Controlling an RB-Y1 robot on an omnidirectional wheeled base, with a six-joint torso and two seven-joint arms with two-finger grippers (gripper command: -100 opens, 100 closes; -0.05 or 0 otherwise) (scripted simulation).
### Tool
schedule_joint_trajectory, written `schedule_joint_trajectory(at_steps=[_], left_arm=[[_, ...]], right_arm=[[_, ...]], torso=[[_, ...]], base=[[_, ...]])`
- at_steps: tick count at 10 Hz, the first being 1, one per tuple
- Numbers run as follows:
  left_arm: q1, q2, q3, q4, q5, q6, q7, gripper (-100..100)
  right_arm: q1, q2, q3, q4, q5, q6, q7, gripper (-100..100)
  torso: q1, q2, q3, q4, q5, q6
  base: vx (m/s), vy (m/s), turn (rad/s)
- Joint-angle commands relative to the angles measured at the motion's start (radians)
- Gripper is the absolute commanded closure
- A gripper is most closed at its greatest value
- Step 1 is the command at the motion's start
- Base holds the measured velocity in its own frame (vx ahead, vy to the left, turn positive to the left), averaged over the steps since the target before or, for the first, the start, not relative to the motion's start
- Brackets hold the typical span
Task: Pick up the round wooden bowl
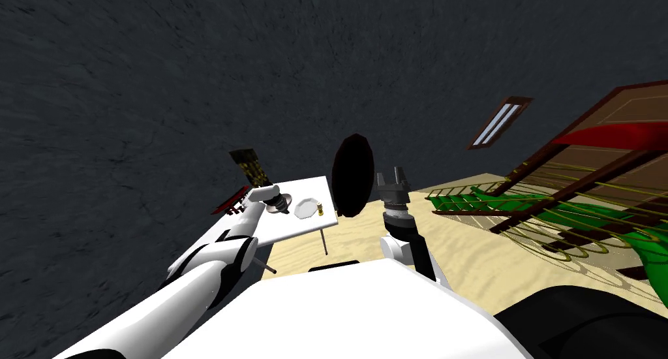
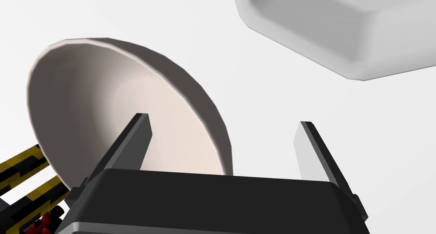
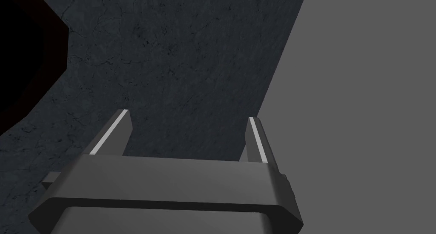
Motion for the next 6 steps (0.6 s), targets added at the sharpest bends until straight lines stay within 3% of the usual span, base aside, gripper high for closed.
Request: schedule_joint_trajectory(at_steps=[1,6], left_arm=[[0.05,0.01,0.05,-0.05,-0.028,0.028,0.019,-100],[0.181,0.023,0.177,-0.203,-0.078,0.079,0.055,-100]], right_arm=[[0.0,0.0,0.0,0.0,0.0,0.0,0.0,0],[0.0,0.0,0.0,0.0,0.0,0.0,0.0,0]], torso=[[0.0,0.0,0.0,0.0,0.0,0.0],[0.0,0.001,0.001,0.0,0.0,0.001]], base=[[-0.033,0.05,-0.375],[-0.042,0.047,-0.297]])
